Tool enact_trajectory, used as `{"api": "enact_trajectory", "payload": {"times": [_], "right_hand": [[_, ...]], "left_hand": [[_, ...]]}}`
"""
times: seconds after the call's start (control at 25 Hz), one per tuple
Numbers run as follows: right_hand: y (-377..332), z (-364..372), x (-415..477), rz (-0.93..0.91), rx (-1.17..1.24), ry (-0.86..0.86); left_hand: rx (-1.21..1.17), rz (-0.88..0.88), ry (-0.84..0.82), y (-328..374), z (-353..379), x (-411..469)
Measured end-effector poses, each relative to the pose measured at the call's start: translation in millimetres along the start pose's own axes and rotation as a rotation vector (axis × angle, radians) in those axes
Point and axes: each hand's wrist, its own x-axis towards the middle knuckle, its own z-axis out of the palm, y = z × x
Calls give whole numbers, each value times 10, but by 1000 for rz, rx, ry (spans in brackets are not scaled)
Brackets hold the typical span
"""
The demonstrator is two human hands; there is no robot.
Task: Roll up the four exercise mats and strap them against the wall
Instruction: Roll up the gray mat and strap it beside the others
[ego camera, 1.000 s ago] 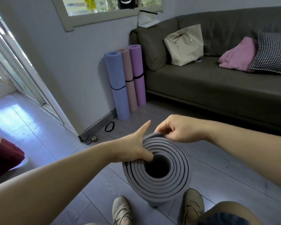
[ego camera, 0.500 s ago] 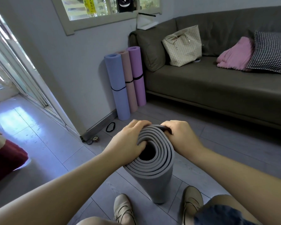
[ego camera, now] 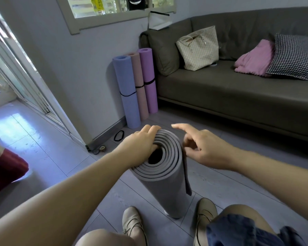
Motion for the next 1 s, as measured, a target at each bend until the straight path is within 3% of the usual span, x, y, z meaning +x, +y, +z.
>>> {"api": "enact_trajectory", "payload": {"times": [0.12,0.28,0.44,0.64,0.84,1.0], "right_hand": [[35,-207,138,-232,-318,-226],[89,-339,459,-827,-811,-180],[25,-374,683,-1015,-911,-132],[32,-295,655,-976,-913,-178],[12,-199,559,-811,-856,-181],[160,-108,487,-466,-624,-83]], "left_hand": [[0,59,-15,-105,-64,39],[-23,146,-12,-57,-85,103],[-34,197,-7,-106,-91,153],[-64,249,15,-115,-104,136],[-209,177,139,-77,-75,252],[-407,38,560,-73,33,231]]}}
